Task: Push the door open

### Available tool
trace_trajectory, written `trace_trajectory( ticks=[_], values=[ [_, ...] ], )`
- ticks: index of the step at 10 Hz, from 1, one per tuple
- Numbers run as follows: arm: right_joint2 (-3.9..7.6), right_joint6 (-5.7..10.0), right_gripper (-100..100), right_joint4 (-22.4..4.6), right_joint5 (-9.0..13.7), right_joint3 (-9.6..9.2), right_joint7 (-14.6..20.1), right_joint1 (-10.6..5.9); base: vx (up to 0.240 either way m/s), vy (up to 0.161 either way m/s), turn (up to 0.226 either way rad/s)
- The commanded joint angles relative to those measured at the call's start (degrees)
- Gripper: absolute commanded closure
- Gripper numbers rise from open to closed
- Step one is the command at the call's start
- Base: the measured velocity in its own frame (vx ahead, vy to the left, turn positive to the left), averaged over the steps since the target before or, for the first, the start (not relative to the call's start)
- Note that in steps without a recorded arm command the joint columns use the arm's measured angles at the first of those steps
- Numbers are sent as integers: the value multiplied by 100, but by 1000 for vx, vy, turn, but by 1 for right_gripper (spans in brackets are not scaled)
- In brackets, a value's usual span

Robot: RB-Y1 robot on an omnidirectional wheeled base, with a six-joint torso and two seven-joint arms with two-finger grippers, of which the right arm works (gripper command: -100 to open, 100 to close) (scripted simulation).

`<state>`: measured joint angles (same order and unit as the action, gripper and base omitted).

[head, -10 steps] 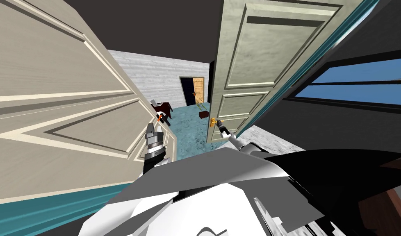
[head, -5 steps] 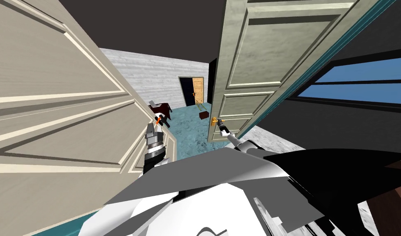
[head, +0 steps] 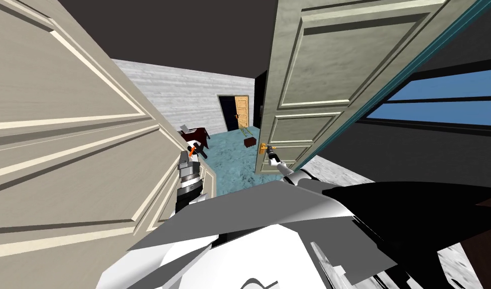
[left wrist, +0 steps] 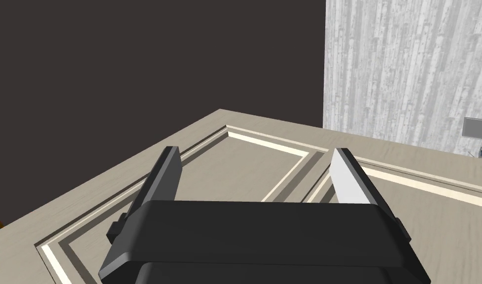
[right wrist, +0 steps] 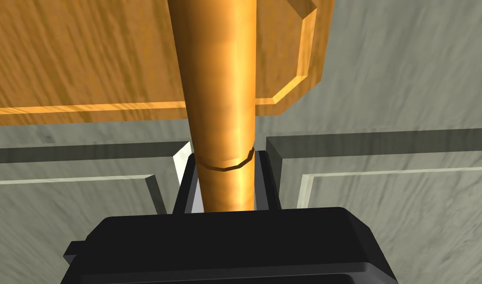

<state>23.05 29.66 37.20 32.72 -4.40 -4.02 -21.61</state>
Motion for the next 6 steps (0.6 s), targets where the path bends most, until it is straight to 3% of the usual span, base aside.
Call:
trace_trajectory(
  ticks=[1, 2, 6],
  values=[
    [-48, -25, 100, -125, 99, 112, -161, -123, 173, 63, -39],
    [-32, -10, 100, -110, 60, 66, -92, -62, 79, 19, -29],
    [48, 30, 100, -222, 152, 260, -172, -51, 157, 22, -36]
  ],
)
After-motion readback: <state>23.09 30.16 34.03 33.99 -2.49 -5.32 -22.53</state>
